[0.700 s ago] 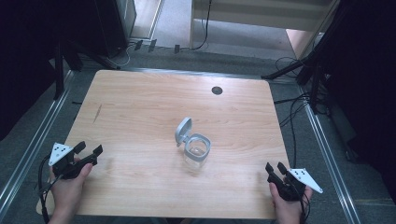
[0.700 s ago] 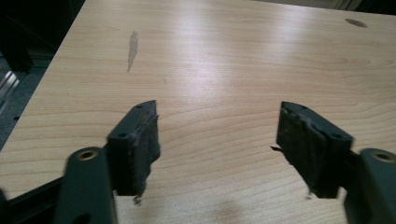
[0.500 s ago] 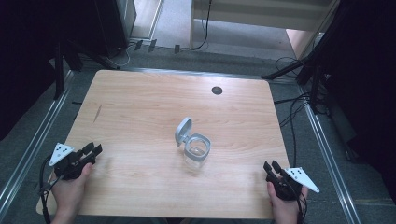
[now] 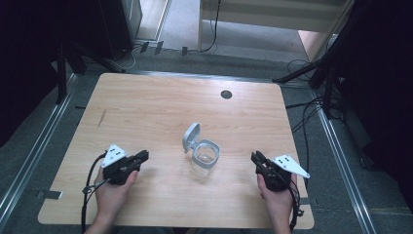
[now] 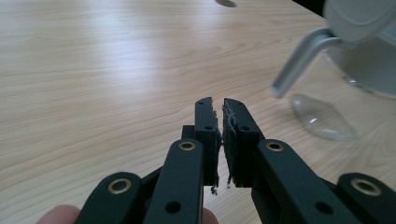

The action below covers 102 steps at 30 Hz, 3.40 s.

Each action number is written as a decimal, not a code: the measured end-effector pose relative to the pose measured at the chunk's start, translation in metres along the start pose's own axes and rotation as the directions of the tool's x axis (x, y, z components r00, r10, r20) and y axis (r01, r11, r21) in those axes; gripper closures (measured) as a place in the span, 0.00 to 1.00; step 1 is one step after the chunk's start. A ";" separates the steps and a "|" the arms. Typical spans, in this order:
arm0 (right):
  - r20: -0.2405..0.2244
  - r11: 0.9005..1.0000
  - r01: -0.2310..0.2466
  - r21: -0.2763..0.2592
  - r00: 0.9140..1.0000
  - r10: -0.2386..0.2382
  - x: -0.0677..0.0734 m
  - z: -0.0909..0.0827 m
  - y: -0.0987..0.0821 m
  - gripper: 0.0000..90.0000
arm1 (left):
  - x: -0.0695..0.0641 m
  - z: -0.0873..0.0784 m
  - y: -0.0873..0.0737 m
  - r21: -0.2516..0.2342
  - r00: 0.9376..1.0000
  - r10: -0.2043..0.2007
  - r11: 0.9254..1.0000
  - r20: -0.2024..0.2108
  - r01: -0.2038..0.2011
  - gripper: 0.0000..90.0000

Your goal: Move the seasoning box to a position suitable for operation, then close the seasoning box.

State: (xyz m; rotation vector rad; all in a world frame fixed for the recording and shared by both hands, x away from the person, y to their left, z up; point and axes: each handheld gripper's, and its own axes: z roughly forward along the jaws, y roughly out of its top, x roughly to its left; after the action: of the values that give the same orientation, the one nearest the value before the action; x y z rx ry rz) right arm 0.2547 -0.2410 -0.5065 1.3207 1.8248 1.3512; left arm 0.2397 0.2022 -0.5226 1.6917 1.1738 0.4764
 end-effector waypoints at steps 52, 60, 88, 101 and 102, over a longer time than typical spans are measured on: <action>-0.086 1.000 -0.002 0.021 0.996 0.004 0.124 0.043 -0.017 1.00 | -0.072 0.033 -0.009 0.047 0.994 0.058 0.997 0.092 -0.062 0.95; -0.144 1.000 0.017 0.006 0.989 -0.016 0.109 0.043 0.000 1.00 | -0.032 0.015 -0.014 -0.034 0.995 0.100 0.994 0.005 -0.100 0.35; -0.280 0.995 0.092 -0.022 0.955 -0.095 0.106 0.070 0.086 1.00 | 0.041 -0.016 -0.032 -0.022 0.996 -0.060 0.998 -0.069 0.059 0.15; -0.279 0.991 0.132 -0.023 0.951 -0.133 0.110 0.036 0.059 1.00 | 0.039 -0.015 -0.031 -0.011 0.996 -0.044 0.999 -0.075 0.043 0.15; -0.269 0.992 0.125 -0.025 0.955 -0.127 0.107 0.034 0.057 0.98 | 0.039 -0.015 -0.031 -0.011 0.996 -0.044 0.999 -0.075 0.043 0.15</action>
State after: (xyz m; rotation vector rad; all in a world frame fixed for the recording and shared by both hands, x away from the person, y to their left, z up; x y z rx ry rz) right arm 0.2634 -0.1276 -0.4519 1.0348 2.0419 1.5273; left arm 0.2314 0.2448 -0.5510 1.6490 1.2585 0.5211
